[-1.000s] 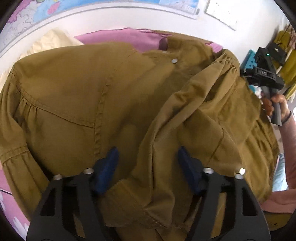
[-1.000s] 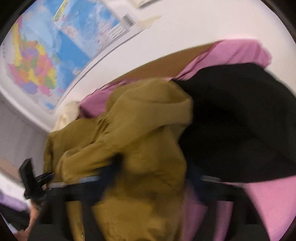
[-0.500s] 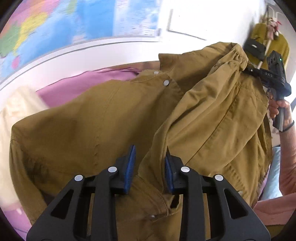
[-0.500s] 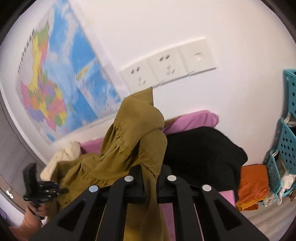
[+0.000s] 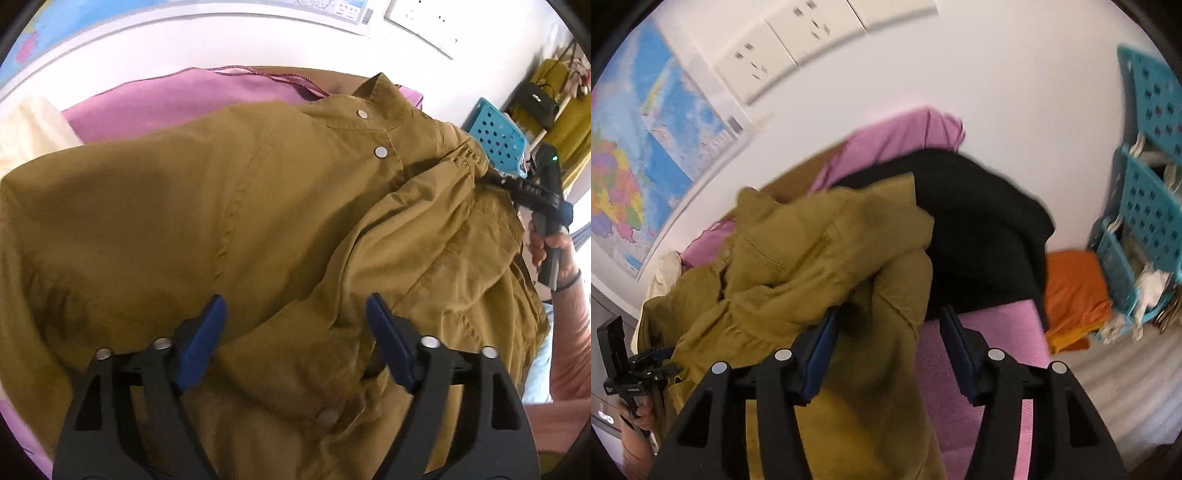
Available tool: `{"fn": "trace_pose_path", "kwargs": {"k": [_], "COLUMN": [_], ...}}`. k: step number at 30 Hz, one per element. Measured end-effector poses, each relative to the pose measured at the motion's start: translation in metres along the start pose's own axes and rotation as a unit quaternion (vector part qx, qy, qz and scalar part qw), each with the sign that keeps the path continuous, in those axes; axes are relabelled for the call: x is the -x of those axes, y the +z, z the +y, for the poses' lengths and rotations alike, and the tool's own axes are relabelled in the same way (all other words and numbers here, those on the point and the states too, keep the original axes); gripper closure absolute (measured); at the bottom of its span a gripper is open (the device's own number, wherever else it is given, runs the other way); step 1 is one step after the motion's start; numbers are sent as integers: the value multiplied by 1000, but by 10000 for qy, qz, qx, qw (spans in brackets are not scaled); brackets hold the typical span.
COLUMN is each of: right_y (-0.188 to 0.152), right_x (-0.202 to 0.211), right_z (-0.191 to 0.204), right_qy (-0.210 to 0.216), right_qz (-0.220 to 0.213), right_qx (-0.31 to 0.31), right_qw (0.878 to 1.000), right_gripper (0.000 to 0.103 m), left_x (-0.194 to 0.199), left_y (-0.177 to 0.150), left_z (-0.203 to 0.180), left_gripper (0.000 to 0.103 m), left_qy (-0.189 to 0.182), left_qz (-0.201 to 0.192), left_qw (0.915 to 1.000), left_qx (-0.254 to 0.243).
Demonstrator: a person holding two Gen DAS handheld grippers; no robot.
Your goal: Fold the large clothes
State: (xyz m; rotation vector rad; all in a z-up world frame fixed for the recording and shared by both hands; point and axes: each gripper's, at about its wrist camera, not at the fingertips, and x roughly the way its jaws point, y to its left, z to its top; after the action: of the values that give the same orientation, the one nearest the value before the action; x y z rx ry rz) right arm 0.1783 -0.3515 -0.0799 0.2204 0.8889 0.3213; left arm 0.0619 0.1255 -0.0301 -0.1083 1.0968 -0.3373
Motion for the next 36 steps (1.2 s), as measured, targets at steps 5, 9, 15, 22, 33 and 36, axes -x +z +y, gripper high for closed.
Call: {"fn": "trace_pose_path", "kwargs": {"k": [5, 9, 15, 22, 33, 36], "right_y": [-3, -20, -37, -34, -41, -36], "right_x": [47, 31, -33, -72, -18, -39], "right_z": [49, 119, 186, 189, 141, 106], "right_qy": [9, 252, 485, -14, 47, -83], "right_qz": [-823, -677, -202, 7, -358, 34], "right_qx": [911, 2332, 3304, 3181, 2331, 1768], "right_qw": [9924, 9698, 9424, 9480, 9718, 9842], "right_gripper": [38, 33, 41, 47, 46, 47], "left_x": [-13, -19, 18, -5, -15, -24], "left_y": [-16, -20, 1, 16, 7, 8], "left_z": [-5, -15, -21, -5, 21, 21], "left_gripper": [21, 56, 79, 66, 34, 32], "left_qy": [-190, -172, 196, 910, 1066, 1072], "left_qz": [340, 415, -324, -120, -50, 14], "left_qw": [9989, 9977, 9981, 9948, 9943, 9942], "left_qx": [-279, -507, -480, -451, -90, 9]}}
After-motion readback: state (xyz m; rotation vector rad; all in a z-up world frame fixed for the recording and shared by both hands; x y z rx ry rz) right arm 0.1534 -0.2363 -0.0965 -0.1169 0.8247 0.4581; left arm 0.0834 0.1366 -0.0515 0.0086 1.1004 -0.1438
